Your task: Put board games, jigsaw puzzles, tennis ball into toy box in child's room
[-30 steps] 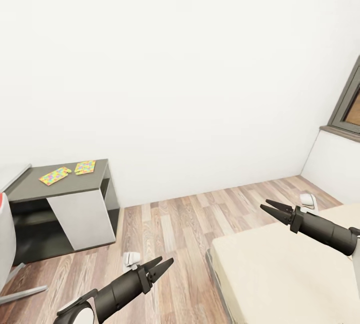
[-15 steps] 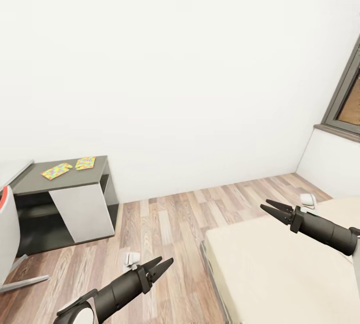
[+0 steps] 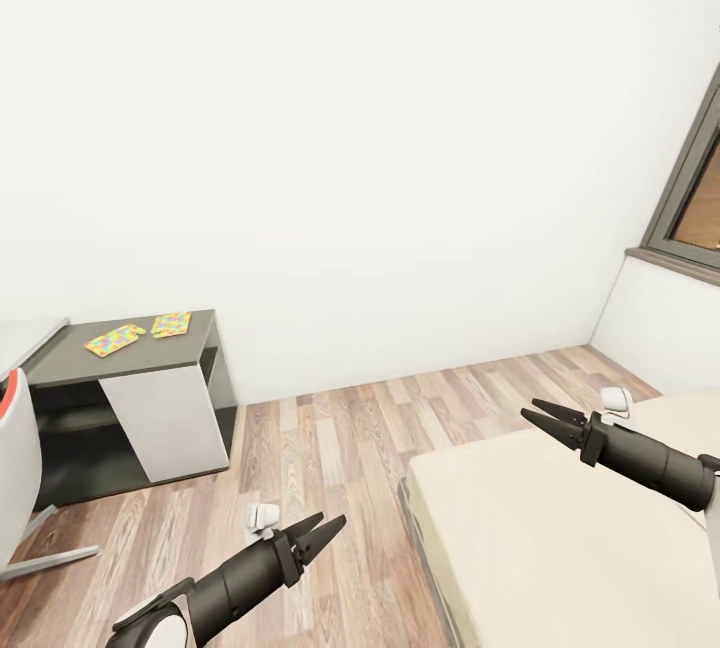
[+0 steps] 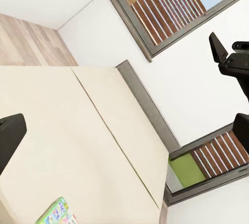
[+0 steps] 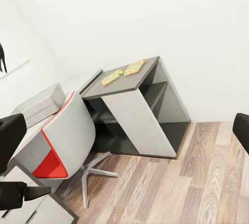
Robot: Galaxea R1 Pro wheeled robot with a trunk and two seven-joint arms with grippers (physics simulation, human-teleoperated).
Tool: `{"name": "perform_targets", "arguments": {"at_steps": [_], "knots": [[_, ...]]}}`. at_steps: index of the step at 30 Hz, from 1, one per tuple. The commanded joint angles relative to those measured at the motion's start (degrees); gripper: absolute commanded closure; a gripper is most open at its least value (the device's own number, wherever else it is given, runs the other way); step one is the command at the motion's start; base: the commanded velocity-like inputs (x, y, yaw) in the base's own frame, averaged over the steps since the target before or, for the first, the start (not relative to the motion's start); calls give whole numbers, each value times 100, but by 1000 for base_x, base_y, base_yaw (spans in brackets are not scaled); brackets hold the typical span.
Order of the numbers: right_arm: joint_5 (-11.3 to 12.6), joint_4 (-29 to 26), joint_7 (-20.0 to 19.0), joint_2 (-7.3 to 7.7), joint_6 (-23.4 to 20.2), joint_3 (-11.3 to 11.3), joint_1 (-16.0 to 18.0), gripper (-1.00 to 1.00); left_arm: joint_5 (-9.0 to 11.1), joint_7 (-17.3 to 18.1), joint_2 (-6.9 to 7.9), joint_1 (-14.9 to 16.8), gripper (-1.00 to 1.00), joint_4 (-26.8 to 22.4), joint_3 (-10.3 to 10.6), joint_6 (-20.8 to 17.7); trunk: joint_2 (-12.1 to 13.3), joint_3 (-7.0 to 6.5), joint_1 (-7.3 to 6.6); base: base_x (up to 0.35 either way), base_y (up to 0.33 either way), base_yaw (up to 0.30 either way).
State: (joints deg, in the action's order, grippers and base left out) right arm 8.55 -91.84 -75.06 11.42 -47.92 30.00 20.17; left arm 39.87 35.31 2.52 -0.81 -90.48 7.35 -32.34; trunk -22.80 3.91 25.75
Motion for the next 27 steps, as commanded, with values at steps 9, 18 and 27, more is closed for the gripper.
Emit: {"name": "perform_targets", "arguments": {"at_steps": [9, 18, 27], "knots": [[16, 0, -9, 1, -42, 4, 5, -100, 54, -3, 3, 3, -100, -6, -13, -43, -12, 11, 4, -5, 83, 0], [20, 0, -10, 1, -40, 5, 5, -100, 45, 1, 3, 2, -100, -6, -20, -38, -12, 11, 4, -1, 115, 0], [25, 0, -11, 1, -46, 1, 5, -100, 40, 2, 3, 2, -100, -5, -21, -38, -12, 11, 4, 0, 32, -93]]}}
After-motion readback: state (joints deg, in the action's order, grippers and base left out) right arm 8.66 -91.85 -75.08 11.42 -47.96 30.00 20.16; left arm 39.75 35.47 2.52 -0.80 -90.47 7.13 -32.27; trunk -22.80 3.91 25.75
